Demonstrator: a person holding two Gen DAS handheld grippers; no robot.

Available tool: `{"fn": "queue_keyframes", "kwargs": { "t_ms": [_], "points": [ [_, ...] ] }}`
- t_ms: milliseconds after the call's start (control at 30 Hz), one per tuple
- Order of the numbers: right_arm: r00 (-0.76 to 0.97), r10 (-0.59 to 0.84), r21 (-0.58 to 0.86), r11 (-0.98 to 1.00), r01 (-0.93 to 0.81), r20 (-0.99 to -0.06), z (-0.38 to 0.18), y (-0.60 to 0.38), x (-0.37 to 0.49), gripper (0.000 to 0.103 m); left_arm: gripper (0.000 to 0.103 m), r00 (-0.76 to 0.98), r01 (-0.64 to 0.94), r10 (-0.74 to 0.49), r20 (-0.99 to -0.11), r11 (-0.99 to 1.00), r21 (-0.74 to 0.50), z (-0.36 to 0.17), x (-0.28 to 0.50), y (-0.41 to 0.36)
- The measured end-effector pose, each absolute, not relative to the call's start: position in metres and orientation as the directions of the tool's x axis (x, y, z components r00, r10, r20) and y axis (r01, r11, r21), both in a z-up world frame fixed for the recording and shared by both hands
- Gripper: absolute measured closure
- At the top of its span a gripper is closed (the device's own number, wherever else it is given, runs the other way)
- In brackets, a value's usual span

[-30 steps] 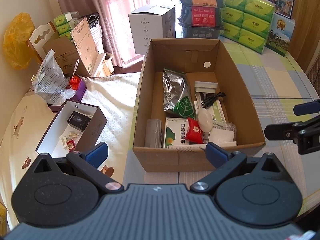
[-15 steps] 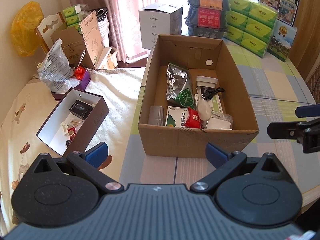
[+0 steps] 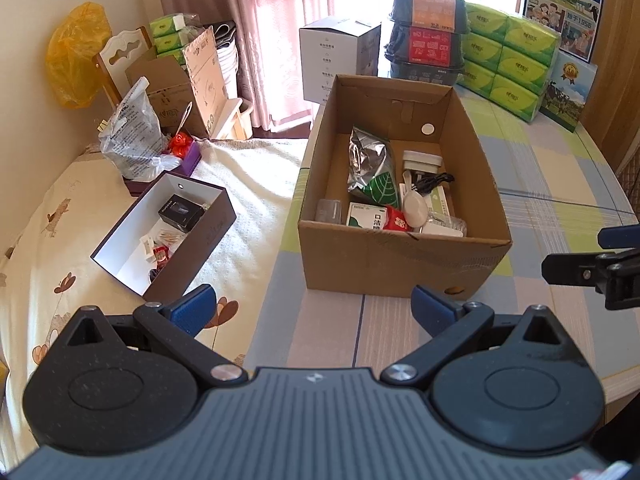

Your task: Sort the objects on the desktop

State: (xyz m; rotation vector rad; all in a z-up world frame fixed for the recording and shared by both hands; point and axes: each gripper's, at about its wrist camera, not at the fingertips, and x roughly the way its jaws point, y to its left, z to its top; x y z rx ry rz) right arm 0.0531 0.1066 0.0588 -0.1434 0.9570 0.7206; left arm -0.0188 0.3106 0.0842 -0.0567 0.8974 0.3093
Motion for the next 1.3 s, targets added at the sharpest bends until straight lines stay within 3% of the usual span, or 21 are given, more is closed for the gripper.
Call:
{"fn": "queue_keyframes", "kwargs": {
  "t_ms": [1300],
  "points": [
    [0.391, 0.499, 0.194, 0.773, -0.604, -0.773, 0.061, 0.075, 0.021, 0.002, 0.001, 0.588, -0.317, 0.239, -0.773, 0.947, 0.051, 0.081, -0.058, 0.272]
  ]
}}
